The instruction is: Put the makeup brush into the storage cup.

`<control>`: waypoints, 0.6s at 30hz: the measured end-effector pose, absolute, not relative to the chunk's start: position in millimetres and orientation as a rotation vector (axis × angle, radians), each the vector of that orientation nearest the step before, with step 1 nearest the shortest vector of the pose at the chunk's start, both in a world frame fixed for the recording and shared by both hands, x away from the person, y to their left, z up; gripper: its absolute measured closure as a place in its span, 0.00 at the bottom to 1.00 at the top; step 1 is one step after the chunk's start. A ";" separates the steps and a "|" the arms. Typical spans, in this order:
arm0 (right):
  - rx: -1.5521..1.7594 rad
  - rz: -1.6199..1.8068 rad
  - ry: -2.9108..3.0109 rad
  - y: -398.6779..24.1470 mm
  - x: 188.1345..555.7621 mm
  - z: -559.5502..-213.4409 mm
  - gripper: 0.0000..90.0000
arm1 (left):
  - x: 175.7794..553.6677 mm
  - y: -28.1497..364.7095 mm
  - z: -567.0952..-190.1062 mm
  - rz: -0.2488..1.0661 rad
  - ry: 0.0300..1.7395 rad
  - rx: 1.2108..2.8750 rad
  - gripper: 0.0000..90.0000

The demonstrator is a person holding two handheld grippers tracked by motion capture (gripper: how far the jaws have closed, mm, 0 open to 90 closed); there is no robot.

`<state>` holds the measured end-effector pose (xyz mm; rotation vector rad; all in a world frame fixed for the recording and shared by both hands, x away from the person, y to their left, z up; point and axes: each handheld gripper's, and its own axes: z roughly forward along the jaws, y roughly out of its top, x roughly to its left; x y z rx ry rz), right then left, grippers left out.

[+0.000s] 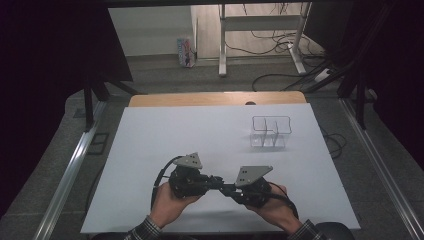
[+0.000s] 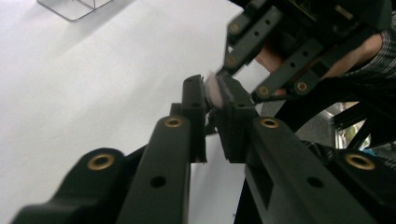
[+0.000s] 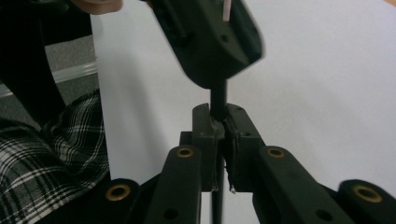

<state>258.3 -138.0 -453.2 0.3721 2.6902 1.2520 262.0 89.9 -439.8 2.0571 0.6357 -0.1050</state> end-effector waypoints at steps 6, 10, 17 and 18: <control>0.447 1.260 2.687 -143.2 262.0 -451.3 0.93 | 257.8 93.4 -437.7 0.032 0.655 2.080 0.46; 0.510 1.294 2.666 -150.2 267.3 -449.2 0.93 | 255.9 98.3 -437.8 0.140 0.700 2.100 0.28; 0.560 1.292 2.693 -154.2 273.3 -451.3 0.92 | 254.5 103.1 -442.4 0.200 0.735 2.119 0.15; 0.554 1.293 2.691 -154.7 273.3 -451.2 0.92 | 254.2 103.9 -443.2 0.204 0.740 2.118 0.14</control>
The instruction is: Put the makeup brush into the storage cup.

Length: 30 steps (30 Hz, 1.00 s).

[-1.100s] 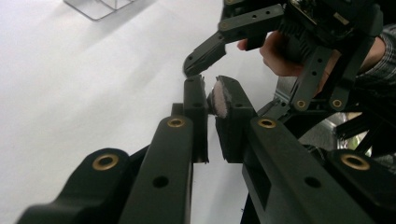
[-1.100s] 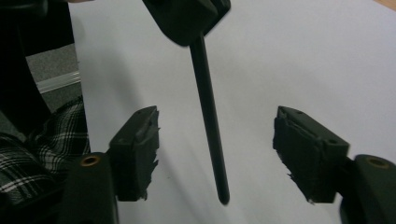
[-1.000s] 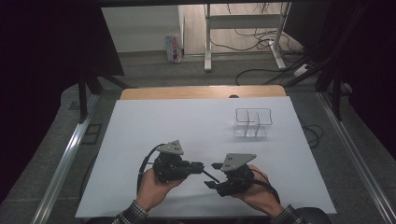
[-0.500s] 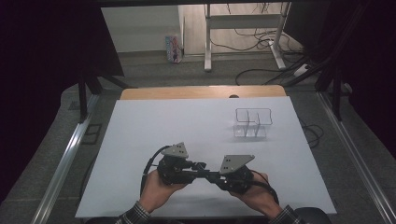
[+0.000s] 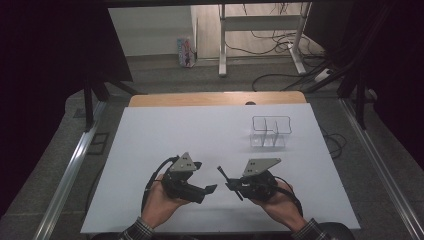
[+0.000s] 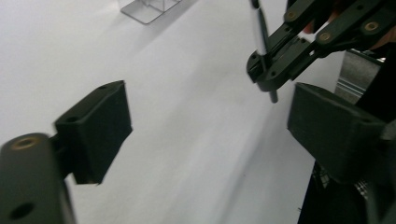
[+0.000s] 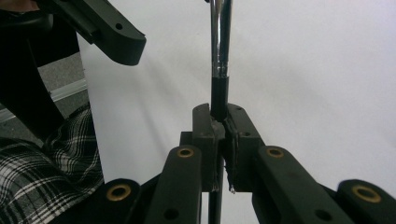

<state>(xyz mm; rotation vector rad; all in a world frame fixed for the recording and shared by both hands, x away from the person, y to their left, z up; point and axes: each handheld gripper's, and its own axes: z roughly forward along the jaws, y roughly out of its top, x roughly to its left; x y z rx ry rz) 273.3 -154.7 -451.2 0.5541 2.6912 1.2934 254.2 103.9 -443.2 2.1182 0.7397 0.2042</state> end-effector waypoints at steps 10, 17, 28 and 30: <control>0.527 1.281 2.645 -160.7 268.2 -449.3 0.92 | 252.1 112.9 -446.8 0.228 0.784 2.105 0.08; 0.499 1.241 2.626 -160.4 265.6 -450.6 0.92 | 247.6 125.0 -451.4 0.226 0.822 2.087 0.06; 0.522 1.241 2.613 -167.4 267.7 -450.0 0.92 | 241.8 141.1 -462.7 0.252 0.879 2.088 0.03; 0.522 1.244 2.611 -167.9 267.9 -450.1 0.92 | 241.4 143.3 -464.0 0.255 0.888 2.089 0.03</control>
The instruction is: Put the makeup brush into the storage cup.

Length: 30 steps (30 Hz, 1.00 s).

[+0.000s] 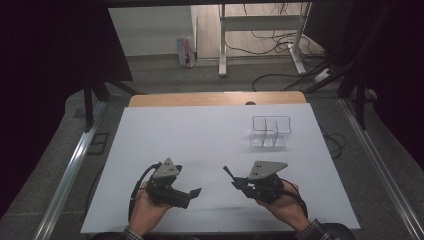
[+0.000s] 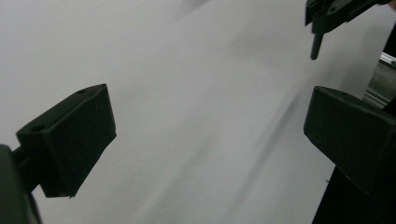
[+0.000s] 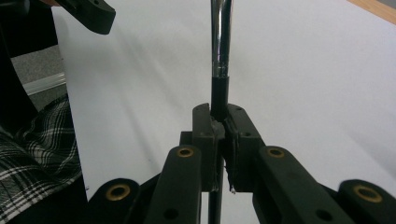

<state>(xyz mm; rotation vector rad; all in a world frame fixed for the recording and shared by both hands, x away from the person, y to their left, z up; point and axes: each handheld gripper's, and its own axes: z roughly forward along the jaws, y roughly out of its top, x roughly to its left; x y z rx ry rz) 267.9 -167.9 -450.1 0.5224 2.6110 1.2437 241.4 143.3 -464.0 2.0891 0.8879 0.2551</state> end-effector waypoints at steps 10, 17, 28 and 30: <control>0.549 1.243 2.596 -174.4 271.2 -450.3 0.92 | 236.5 155.9 -473.4 0.340 0.945 2.127 0.02; 0.583 1.236 2.574 -180.1 274.7 -449.2 0.92 | 235.2 163.9 -479.5 0.392 0.991 2.170 0.01; 0.622 1.285 2.553 -191.2 281.3 -444.9 0.92 | 228.9 182.4 -487.5 0.451 1.048 2.216 0.00; 0.626 1.292 2.548 -192.7 282.3 -444.0 0.92 | 227.9 185.6 -488.9 0.454 1.058 2.217 0.00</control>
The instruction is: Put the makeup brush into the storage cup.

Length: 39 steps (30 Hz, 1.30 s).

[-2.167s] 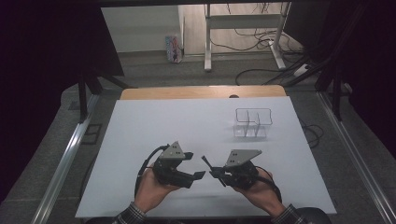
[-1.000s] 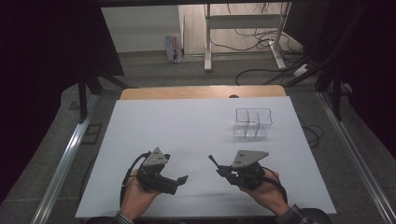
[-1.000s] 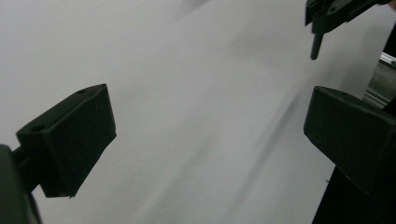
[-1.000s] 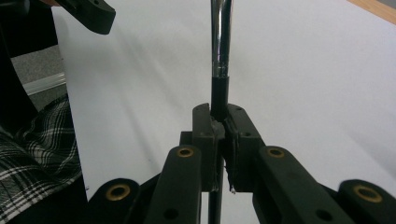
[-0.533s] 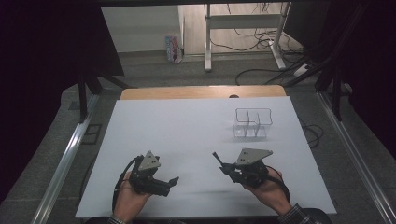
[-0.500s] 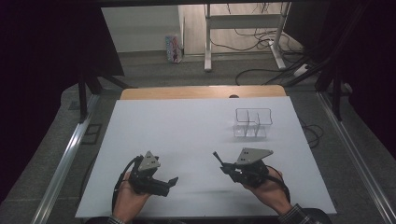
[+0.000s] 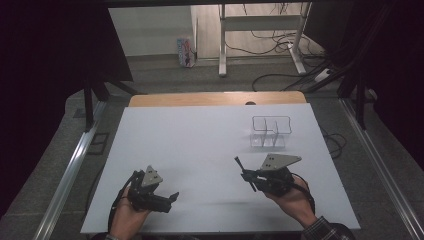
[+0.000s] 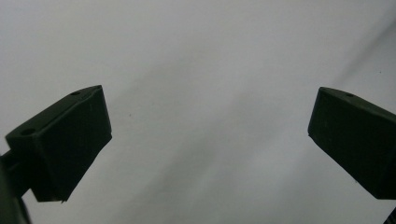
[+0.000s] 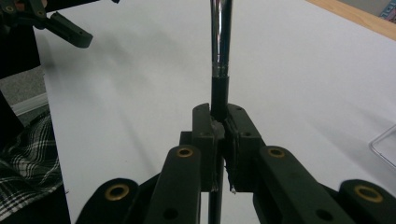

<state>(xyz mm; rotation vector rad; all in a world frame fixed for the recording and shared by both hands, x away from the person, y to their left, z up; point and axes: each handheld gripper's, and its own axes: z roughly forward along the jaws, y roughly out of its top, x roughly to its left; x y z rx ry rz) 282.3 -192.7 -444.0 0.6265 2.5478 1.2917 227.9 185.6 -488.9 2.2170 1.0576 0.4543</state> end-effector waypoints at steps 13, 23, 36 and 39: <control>0.692 1.305 2.501 -205.3 290.8 -439.3 0.92 | 222.1 202.8 -494.4 0.461 1.102 2.184 0.00; 0.721 1.303 2.476 -213.2 298.1 -436.7 0.92 | 219.7 213.2 -494.7 0.443 1.123 2.127 0.00; 0.784 1.321 2.444 -225.9 312.9 -433.6 0.92 | 221.4 212.8 -495.3 0.444 1.120 2.118 0.01; 0.803 1.319 2.437 -229.6 316.9 -433.0 0.92 | 221.3 212.9 -495.3 0.440 1.121 2.113 0.01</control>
